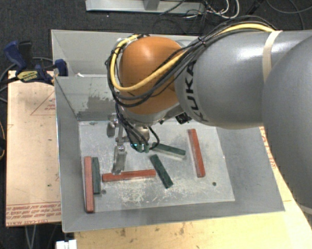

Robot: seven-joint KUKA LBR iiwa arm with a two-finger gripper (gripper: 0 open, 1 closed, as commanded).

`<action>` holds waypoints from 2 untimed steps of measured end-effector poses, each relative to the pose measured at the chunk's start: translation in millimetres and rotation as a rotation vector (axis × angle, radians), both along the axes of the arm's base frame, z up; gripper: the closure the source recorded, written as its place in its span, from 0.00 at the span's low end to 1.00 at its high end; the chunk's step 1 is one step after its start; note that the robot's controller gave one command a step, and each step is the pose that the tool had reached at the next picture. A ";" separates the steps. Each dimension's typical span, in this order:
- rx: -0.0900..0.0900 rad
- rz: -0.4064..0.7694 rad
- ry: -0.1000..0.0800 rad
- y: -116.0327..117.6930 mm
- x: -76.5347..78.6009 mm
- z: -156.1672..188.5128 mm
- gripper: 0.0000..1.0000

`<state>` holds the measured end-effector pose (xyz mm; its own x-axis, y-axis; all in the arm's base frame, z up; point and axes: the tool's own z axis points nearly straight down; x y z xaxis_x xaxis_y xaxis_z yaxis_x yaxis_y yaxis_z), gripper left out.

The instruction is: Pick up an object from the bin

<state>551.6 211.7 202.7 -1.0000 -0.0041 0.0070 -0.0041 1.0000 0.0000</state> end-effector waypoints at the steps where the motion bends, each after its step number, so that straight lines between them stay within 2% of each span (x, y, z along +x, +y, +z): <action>1: -0.001 0.187 0.000 -46.8 -20.5 -135.8 0.00; 2: 0.002 0.187 -0.007 -45.1 -18.3 -131.6 1.00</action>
Offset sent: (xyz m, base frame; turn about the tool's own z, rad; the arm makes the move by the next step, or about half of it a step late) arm -0.0186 -0.0455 -0.1315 -0.1888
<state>533.4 166.5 71.1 -0.9818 -0.1897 -0.0003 -0.1897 0.9818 0.0014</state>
